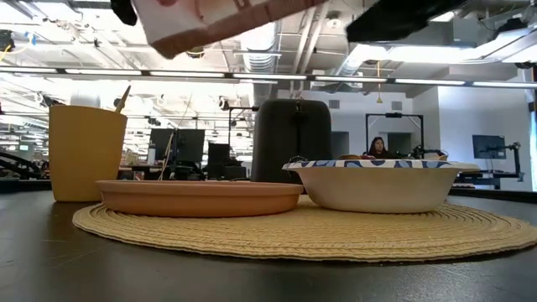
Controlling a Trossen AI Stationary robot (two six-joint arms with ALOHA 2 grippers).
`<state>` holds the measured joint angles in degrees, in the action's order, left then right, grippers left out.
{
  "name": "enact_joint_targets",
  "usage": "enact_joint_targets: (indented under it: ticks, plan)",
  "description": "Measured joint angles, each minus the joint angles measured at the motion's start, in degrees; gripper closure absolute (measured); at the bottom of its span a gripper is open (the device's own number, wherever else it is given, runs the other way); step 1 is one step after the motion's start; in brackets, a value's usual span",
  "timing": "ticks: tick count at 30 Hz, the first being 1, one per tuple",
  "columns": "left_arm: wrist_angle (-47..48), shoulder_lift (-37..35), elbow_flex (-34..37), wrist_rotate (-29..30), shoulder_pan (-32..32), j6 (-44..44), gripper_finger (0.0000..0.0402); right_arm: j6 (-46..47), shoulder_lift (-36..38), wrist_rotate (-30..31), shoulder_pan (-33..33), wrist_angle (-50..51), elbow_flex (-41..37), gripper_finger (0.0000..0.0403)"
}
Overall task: Arrange a breakfast setting
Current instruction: Put the cereals into the bowl
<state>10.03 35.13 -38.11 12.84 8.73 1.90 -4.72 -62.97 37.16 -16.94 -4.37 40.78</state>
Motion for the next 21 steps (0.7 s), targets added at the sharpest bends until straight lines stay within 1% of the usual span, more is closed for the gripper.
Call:
enact_joint_targets:
  ticks: [2, 5, 8, 13, 16, 19, 21]
  plan:
    - [-2.27, 0.46, 0.02, 0.09, 0.0, -0.87, 0.0283, -3.43, -1.29, -0.79, 1.0, -8.69, -1.67, 0.0138]
    - [-4.52, 0.53, 0.02, 0.18, -0.01, -2.68, 0.0283, -7.73, -3.49, -6.26, 2.42, -19.42, -2.49, 0.0138]
    - [-5.98, 0.45, 0.02, 1.62, -0.04, -4.14, 0.0283, -11.43, -5.72, -11.05, 3.26, -27.45, -2.61, 0.0138]
    - [-7.29, 0.42, 0.02, 3.35, -0.07, -4.8, 0.0283, -16.63, -8.34, -12.61, 3.29, -40.41, -2.61, 0.0138]
    - [-8.27, 0.5, 0.02, 3.29, -0.06, -5.23, 0.0283, -18.15, -9.67, -14.89, 3.68, -48.4, -2.61, 0.0138]
    - [-9.51, 0.5, 0.02, 3.24, -0.04, -5.87, 0.0283, -18.12, -10.69, -17.51, 4.88, -54.37, -2.57, 0.0139]
    - [-9.95, 0.48, 0.02, 3.32, -0.04, -6.29, 0.0283, -18.04, -11.41, -18.68, 5.81, -56.12, -2.48, 0.0148]
